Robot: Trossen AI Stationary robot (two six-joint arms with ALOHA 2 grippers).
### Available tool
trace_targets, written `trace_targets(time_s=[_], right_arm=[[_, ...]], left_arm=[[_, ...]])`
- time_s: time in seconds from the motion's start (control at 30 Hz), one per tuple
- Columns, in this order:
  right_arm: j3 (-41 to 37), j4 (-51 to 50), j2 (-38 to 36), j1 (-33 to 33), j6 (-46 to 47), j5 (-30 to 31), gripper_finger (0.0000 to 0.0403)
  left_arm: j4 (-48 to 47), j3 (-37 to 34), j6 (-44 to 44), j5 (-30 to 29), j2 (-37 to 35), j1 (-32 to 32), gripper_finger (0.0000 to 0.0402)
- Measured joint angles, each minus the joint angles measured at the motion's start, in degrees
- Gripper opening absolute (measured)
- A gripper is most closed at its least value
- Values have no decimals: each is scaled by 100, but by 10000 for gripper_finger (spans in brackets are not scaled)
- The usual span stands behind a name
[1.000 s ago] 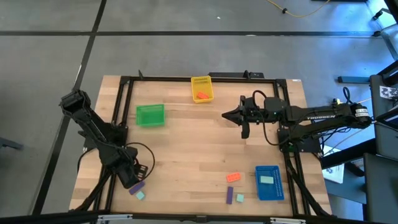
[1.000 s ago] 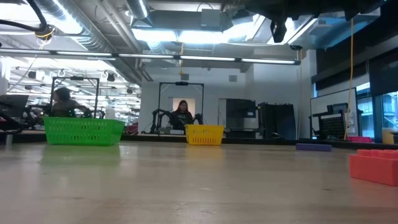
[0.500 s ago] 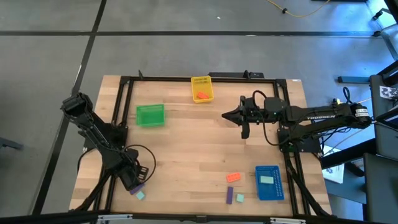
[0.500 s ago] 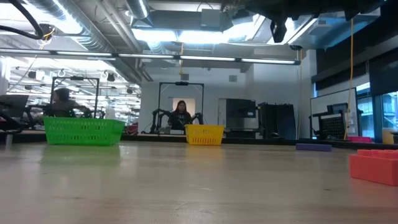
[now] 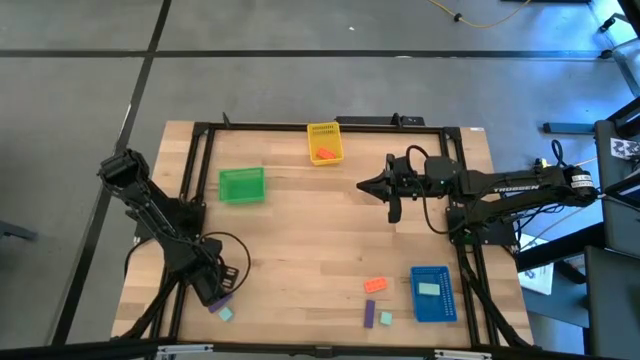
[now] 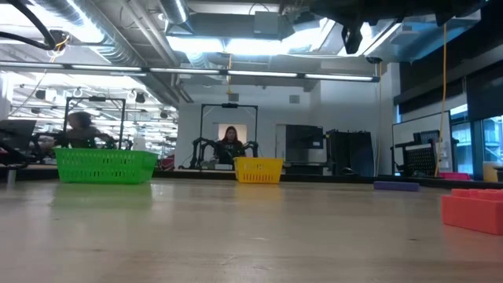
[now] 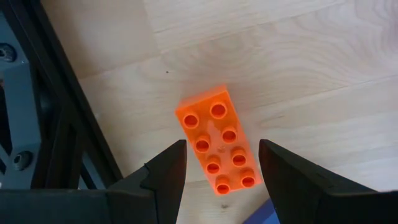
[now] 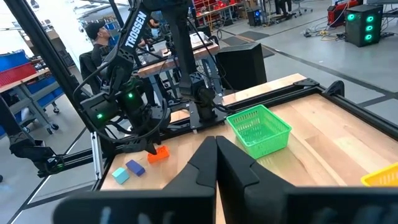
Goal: Sort & place blocks by color
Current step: Put the left orange game piece into the yellow bin
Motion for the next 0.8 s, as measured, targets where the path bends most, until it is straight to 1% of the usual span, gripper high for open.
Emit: trace_targets(time_s=[0.27, 0.5, 0.8], right_arm=[[0, 0, 0, 0, 2, 0, 1], [0, 2, 0, 0, 4, 2, 1], [0, 11, 0, 0, 4, 13, 1]], left_arm=[[-12, -2, 2, -13, 0, -69, 193], [310, -192, 2, -21, -2, -62, 193], [355, -233, 4, -90, 0, -34, 193]])
